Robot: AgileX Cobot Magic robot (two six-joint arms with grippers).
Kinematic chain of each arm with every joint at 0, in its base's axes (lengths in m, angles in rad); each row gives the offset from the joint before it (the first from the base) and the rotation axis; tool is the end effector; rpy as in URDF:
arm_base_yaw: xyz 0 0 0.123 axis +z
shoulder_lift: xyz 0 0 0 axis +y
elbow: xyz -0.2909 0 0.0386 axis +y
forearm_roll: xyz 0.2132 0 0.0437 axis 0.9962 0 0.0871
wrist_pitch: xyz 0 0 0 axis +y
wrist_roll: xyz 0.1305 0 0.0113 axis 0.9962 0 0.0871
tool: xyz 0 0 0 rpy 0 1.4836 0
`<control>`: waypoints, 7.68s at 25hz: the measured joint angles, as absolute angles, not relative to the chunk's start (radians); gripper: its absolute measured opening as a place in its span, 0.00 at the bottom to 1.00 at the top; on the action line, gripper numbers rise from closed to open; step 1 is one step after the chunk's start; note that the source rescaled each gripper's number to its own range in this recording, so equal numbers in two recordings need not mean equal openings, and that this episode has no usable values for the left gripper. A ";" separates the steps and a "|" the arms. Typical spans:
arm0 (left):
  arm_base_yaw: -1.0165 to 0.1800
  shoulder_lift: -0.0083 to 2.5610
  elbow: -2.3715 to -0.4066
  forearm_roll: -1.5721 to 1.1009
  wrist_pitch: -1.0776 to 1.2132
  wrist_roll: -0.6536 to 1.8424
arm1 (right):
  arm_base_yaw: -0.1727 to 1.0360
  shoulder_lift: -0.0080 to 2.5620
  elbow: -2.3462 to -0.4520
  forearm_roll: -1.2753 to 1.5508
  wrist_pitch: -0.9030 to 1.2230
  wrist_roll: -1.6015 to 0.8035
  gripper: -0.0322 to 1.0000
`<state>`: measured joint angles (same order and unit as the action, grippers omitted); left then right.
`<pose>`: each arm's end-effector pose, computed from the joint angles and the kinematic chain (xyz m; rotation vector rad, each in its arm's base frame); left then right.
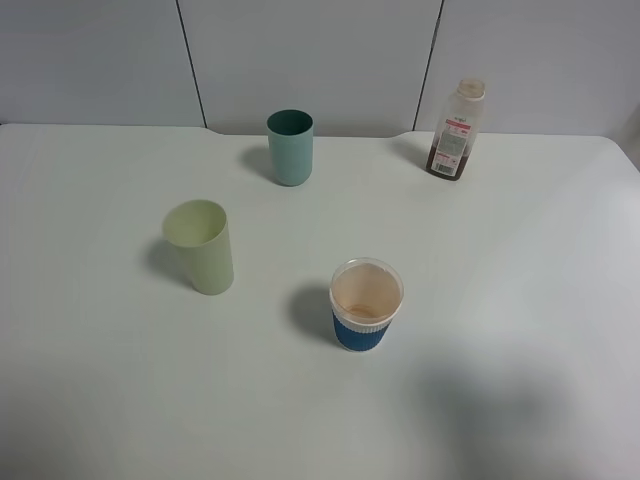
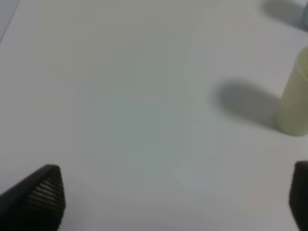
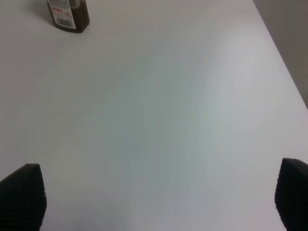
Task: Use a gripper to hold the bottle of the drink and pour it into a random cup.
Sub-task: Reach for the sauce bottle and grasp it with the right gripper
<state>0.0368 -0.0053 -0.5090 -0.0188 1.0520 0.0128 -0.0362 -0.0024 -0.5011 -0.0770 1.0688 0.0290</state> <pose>-0.0090 -0.0025 0.2459 -0.0233 2.0210 0.0090 -0.0096 -0.0085 0.2420 0.0708 2.0466 -0.0967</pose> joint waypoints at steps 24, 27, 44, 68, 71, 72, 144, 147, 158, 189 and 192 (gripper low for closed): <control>0.037 -0.005 -0.509 -0.019 1.053 0.013 | -0.036 -0.002 -0.501 -0.077 1.069 0.029 0.93; 0.037 -0.005 -0.509 -0.019 1.053 0.013 | -0.036 -0.002 -0.501 -0.077 1.069 0.029 0.93; 0.037 -0.005 -0.509 -0.019 1.053 0.013 | -0.036 -0.002 -0.501 -0.077 1.069 0.029 0.93; 0.037 -0.005 -0.509 -0.019 1.053 0.013 | -0.036 -0.002 -0.501 -0.077 1.069 0.029 0.93; 0.037 -0.005 -0.509 -0.019 1.053 0.013 | -0.036 -0.002 -0.501 -0.077 1.069 0.029 0.93; 0.037 -0.005 -0.509 -0.019 1.053 0.013 | -0.036 -0.002 -0.501 -0.077 1.069 0.029 0.93; 0.037 -0.005 -0.509 -0.019 1.053 0.013 | -0.036 1.096 -0.780 -0.275 0.696 0.030 1.00; 0.037 -0.005 -0.509 -0.019 1.053 0.013 | -0.036 1.132 -0.780 -0.289 0.653 0.058 1.00; 0.037 -0.005 -0.509 -0.019 1.053 0.014 | -0.036 1.286 -0.780 -0.549 0.509 0.375 1.00; 0.037 -0.005 -0.509 -0.018 1.054 0.014 | -0.198 1.656 -0.780 -1.291 -0.261 0.849 1.00; 0.037 -0.005 -0.509 -0.018 1.054 0.014 | -0.203 1.687 -0.790 -1.343 -0.322 0.856 1.00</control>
